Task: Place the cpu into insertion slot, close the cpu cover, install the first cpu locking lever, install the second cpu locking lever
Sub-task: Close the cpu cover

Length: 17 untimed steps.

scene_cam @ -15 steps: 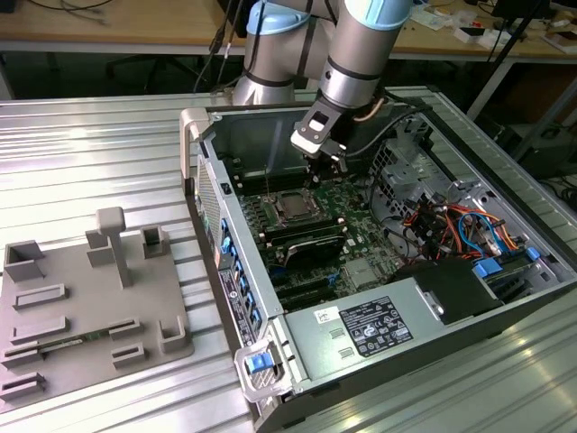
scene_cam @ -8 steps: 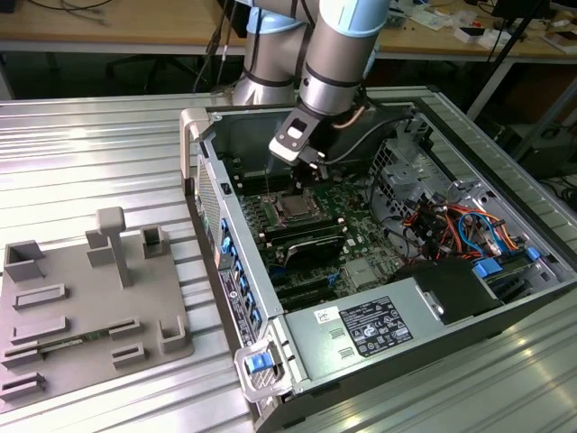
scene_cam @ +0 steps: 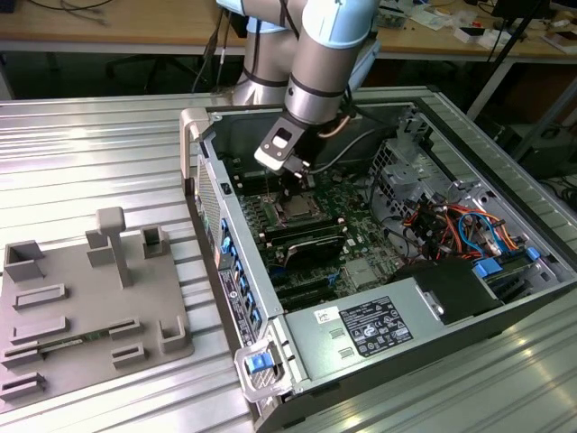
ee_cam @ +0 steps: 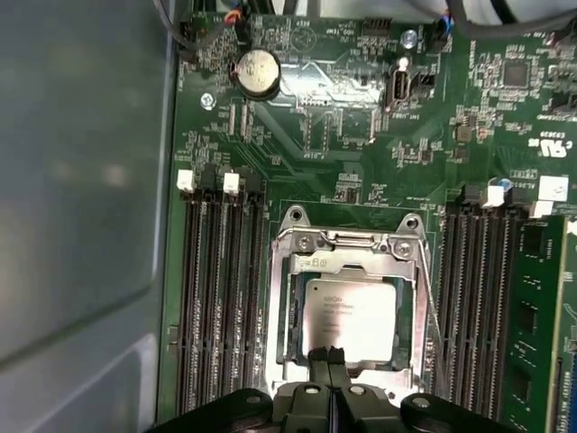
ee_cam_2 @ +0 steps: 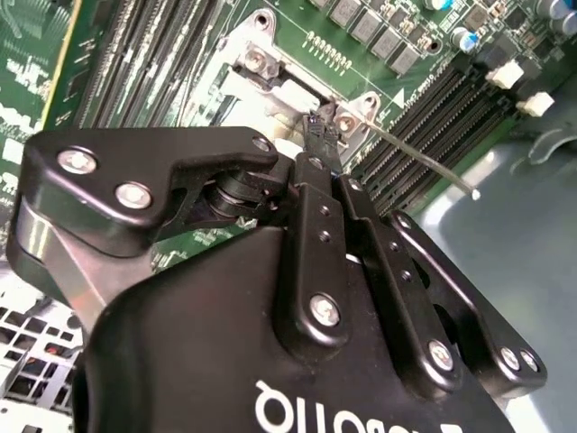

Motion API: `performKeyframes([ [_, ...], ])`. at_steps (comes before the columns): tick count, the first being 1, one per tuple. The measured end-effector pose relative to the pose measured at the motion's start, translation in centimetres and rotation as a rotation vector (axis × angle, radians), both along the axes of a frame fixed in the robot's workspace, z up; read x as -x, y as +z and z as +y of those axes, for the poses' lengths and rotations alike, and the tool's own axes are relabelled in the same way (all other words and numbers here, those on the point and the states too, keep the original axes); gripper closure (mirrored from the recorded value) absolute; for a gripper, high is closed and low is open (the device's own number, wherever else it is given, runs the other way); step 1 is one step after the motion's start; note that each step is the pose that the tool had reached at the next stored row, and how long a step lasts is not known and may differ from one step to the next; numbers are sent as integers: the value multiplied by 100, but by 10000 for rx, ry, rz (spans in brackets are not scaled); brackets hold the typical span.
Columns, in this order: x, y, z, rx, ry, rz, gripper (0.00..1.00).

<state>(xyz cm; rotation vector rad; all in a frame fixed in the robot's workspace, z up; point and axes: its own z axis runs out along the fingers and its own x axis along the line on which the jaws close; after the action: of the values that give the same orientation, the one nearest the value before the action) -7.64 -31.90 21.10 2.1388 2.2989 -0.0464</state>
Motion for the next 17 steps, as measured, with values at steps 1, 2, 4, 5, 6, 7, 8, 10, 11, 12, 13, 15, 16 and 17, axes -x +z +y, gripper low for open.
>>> performKeyframes([
  [1,4,-17,0,0,2,2,89],
  [2,10,-35,0,0,8,4,89],
  [4,14,-45,-1,1,23,6,89],
  [5,15,-45,-1,1,28,6,89],
  [6,16,-45,0,0,30,6,89],
  [7,17,-44,0,0,32,6,89],
  [8,18,-36,0,-1,34,5,89],
  [10,18,6,0,0,36,5,89],
  [11,18,18,0,-1,39,5,89],
  [12,18,18,0,-2,40,4,89],
  [13,15,18,0,-2,44,4,89],
  [15,-13,19,0,1,55,4,89],
  [16,-39,18,0,-1,63,4,89],
  [17,-56,18,0,0,68,4,89],
])
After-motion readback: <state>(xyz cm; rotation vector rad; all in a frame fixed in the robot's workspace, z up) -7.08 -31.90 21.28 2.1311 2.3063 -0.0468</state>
